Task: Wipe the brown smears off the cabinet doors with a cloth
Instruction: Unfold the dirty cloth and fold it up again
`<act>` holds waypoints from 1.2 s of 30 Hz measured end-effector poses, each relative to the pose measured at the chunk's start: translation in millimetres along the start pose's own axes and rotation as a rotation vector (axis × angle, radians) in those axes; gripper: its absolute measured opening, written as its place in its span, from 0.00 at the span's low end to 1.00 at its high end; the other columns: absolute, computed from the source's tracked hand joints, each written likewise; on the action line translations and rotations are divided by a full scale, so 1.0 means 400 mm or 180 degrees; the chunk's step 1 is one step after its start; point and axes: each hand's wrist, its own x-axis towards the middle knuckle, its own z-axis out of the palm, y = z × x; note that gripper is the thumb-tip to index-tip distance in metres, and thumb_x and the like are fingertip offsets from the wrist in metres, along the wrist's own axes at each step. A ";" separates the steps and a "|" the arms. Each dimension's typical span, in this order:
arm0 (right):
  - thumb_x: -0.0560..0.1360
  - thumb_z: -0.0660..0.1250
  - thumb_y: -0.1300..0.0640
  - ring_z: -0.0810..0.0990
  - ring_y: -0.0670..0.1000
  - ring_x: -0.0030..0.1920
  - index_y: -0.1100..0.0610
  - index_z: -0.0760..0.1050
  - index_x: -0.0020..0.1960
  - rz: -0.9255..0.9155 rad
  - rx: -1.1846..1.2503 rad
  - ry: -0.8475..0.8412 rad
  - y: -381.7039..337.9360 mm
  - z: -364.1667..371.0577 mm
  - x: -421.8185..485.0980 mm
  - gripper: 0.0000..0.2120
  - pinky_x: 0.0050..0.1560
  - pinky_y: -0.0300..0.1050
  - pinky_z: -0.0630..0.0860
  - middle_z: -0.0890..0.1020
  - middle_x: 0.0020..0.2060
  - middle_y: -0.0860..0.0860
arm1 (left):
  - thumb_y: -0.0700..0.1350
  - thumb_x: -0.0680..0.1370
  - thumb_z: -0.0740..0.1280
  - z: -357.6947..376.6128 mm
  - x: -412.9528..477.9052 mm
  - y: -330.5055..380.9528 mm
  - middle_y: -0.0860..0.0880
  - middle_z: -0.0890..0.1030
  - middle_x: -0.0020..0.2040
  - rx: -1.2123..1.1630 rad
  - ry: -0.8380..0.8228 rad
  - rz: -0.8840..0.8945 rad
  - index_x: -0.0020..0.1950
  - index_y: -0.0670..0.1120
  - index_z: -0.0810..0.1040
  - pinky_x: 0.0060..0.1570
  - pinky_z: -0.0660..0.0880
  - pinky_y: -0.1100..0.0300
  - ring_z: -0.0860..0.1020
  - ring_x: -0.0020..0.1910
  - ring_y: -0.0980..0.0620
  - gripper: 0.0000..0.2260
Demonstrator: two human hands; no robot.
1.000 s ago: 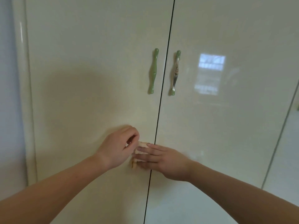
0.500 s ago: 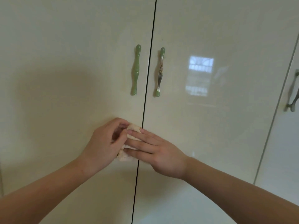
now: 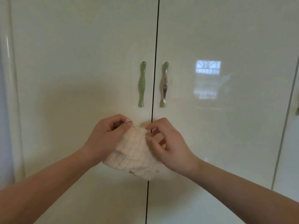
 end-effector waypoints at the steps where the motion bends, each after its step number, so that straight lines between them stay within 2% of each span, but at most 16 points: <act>1: 0.79 0.67 0.59 0.79 0.46 0.49 0.54 0.76 0.59 0.0154 0.0074 -0.0006 -0.001 0.007 0.007 0.09 0.44 0.38 0.76 0.77 0.50 0.45 | 0.41 0.80 0.68 -0.004 0.002 0.003 0.51 0.82 0.38 0.0043 -0.0001 0.0045 0.41 0.48 0.82 0.45 0.71 0.56 0.76 0.39 0.56 0.09; 4: 0.77 0.70 0.59 0.79 0.47 0.46 0.51 0.77 0.59 0.0459 0.0276 -0.0232 -0.006 0.023 0.023 0.12 0.44 0.33 0.73 0.79 0.45 0.44 | 0.41 0.81 0.68 -0.016 0.006 0.011 0.50 0.83 0.40 0.0062 -0.0038 0.0050 0.42 0.47 0.82 0.46 0.72 0.57 0.78 0.40 0.56 0.08; 7: 0.75 0.72 0.59 0.78 0.47 0.40 0.48 0.77 0.50 0.0590 0.0273 -0.0157 -0.007 0.031 0.032 0.07 0.42 0.38 0.74 0.79 0.39 0.45 | 0.41 0.80 0.68 -0.021 0.005 0.012 0.53 0.83 0.38 0.0157 -0.0049 0.0099 0.42 0.47 0.83 0.43 0.72 0.64 0.78 0.39 0.59 0.08; 10: 0.74 0.72 0.59 0.74 0.46 0.36 0.49 0.75 0.45 0.0541 0.0168 -0.0200 -0.012 0.038 0.039 0.07 0.38 0.39 0.71 0.74 0.33 0.44 | 0.41 0.80 0.69 -0.027 0.005 0.010 0.52 0.84 0.39 0.0114 -0.0078 0.0125 0.43 0.46 0.84 0.41 0.73 0.67 0.79 0.39 0.59 0.07; 14: 0.74 0.70 0.62 0.74 0.48 0.37 0.54 0.71 0.43 0.0206 0.0106 -0.0207 -0.032 0.022 0.049 0.08 0.38 0.42 0.72 0.75 0.39 0.46 | 0.40 0.78 0.71 -0.045 0.011 0.006 0.49 0.81 0.37 0.0040 -0.0200 0.0089 0.48 0.46 0.84 0.38 0.72 0.67 0.77 0.36 0.56 0.03; 16: 0.75 0.68 0.63 0.73 0.49 0.35 0.54 0.68 0.42 0.0249 0.0054 -0.0233 -0.044 0.007 0.060 0.09 0.37 0.44 0.72 0.76 0.38 0.49 | 0.41 0.78 0.72 -0.055 0.015 0.004 0.49 0.77 0.35 0.0044 -0.0372 0.0108 0.52 0.47 0.85 0.36 0.71 0.66 0.74 0.35 0.54 0.05; 18: 0.76 0.66 0.62 0.70 0.49 0.33 0.54 0.67 0.43 0.0231 -0.0038 -0.0276 -0.052 -0.008 0.074 0.09 0.33 0.40 0.67 0.75 0.33 0.50 | 0.43 0.77 0.72 -0.062 0.019 0.005 0.49 0.77 0.34 0.0129 -0.0478 0.0137 0.50 0.48 0.86 0.36 0.72 0.64 0.75 0.34 0.54 0.04; 21: 0.77 0.66 0.63 0.72 0.47 0.36 0.55 0.71 0.50 -0.0008 -0.0213 -0.0111 -0.060 -0.030 0.102 0.06 0.36 0.39 0.68 0.76 0.35 0.46 | 0.47 0.73 0.75 -0.078 0.025 0.015 0.46 0.80 0.33 0.0229 -0.0468 0.0139 0.42 0.46 0.85 0.31 0.73 0.61 0.76 0.31 0.52 0.05; 24: 0.77 0.68 0.62 0.73 0.43 0.41 0.54 0.76 0.62 -0.0126 -0.0501 -0.0044 -0.068 -0.060 0.150 0.15 0.45 0.36 0.70 0.77 0.42 0.43 | 0.53 0.73 0.75 -0.110 0.044 0.033 0.51 0.78 0.32 0.0733 -0.0206 0.0332 0.38 0.47 0.81 0.33 0.69 0.64 0.73 0.31 0.55 0.11; 25: 0.77 0.69 0.62 0.72 0.43 0.42 0.55 0.78 0.61 -0.0198 -0.0608 -0.0044 -0.073 -0.071 0.167 0.14 0.45 0.34 0.68 0.76 0.43 0.43 | 0.55 0.73 0.75 -0.121 0.054 0.046 0.52 0.78 0.33 0.0895 -0.0177 0.0451 0.37 0.48 0.79 0.35 0.69 0.64 0.73 0.33 0.56 0.13; 27: 0.76 0.71 0.61 0.70 0.43 0.40 0.55 0.80 0.53 -0.0268 -0.0742 -0.0086 -0.084 -0.088 0.200 0.07 0.43 0.31 0.66 0.73 0.41 0.42 | 0.59 0.73 0.73 -0.140 0.076 0.077 0.51 0.77 0.36 0.0902 -0.0315 0.0545 0.36 0.49 0.76 0.38 0.70 0.62 0.74 0.36 0.55 0.16; 29: 0.77 0.71 0.60 0.70 0.42 0.37 0.52 0.76 0.47 -0.0124 -0.0713 -0.0195 -0.090 -0.098 0.221 0.05 0.41 0.27 0.65 0.72 0.37 0.41 | 0.59 0.75 0.72 -0.146 0.094 0.108 0.47 0.74 0.34 0.0793 -0.0472 0.0447 0.37 0.45 0.73 0.36 0.66 0.58 0.71 0.33 0.51 0.19; 31: 0.78 0.70 0.58 0.70 0.38 0.37 0.51 0.73 0.45 -0.0011 -0.0681 -0.0246 -0.092 -0.107 0.236 0.07 0.41 0.27 0.65 0.72 0.36 0.40 | 0.55 0.77 0.70 -0.148 0.110 0.131 0.46 0.71 0.30 0.0892 -0.0448 0.0381 0.37 0.43 0.71 0.32 0.63 0.59 0.67 0.30 0.51 0.19; 33: 0.78 0.70 0.57 0.71 0.37 0.38 0.52 0.75 0.46 -0.0008 -0.0686 -0.0190 -0.095 -0.120 0.254 0.05 0.42 0.27 0.66 0.73 0.36 0.40 | 0.55 0.77 0.70 -0.151 0.124 0.148 0.48 0.69 0.28 0.1019 -0.0418 0.0421 0.38 0.43 0.71 0.29 0.61 0.62 0.65 0.28 0.53 0.18; 36: 0.78 0.70 0.55 0.71 0.38 0.39 0.50 0.74 0.46 -0.0078 -0.0750 -0.0209 -0.103 -0.148 0.295 0.05 0.41 0.31 0.66 0.73 0.38 0.41 | 0.59 0.70 0.74 -0.167 0.152 0.180 0.55 0.70 0.26 0.1322 -0.0559 0.0423 0.37 0.47 0.73 0.30 0.62 0.64 0.66 0.27 0.56 0.18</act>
